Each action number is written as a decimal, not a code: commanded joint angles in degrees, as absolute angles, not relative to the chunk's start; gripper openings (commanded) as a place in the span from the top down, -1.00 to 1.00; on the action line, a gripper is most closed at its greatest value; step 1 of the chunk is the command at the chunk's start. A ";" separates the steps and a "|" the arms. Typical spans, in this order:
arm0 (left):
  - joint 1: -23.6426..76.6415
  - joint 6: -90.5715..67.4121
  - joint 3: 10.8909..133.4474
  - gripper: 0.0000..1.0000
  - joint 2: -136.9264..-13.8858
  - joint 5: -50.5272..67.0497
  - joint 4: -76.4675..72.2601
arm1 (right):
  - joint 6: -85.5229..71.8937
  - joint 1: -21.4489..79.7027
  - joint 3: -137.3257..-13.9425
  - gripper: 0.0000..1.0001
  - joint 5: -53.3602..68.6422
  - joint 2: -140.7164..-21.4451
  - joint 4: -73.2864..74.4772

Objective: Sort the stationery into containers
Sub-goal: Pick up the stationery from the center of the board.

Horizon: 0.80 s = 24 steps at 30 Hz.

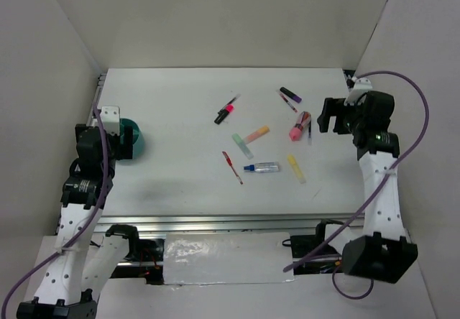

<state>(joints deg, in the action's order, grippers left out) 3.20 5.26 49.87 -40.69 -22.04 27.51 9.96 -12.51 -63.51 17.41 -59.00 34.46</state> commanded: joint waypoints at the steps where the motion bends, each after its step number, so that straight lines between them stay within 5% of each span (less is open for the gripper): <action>1: 3.16 1.85 52.56 -0.99 -40.78 -20.39 26.63 | -6.40 -10.91 -70.55 -0.87 16.19 -67.11 37.00; 15: 3.08 -1.06 52.56 -0.99 -45.00 -23.99 25.05 | -20.56 -2.81 -85.94 -0.81 7.83 -101.22 39.55; 24: 3.16 -0.88 50.01 -0.99 -46.76 -23.82 22.94 | -21.53 -2.81 -92.01 -0.73 5.71 -112.57 38.85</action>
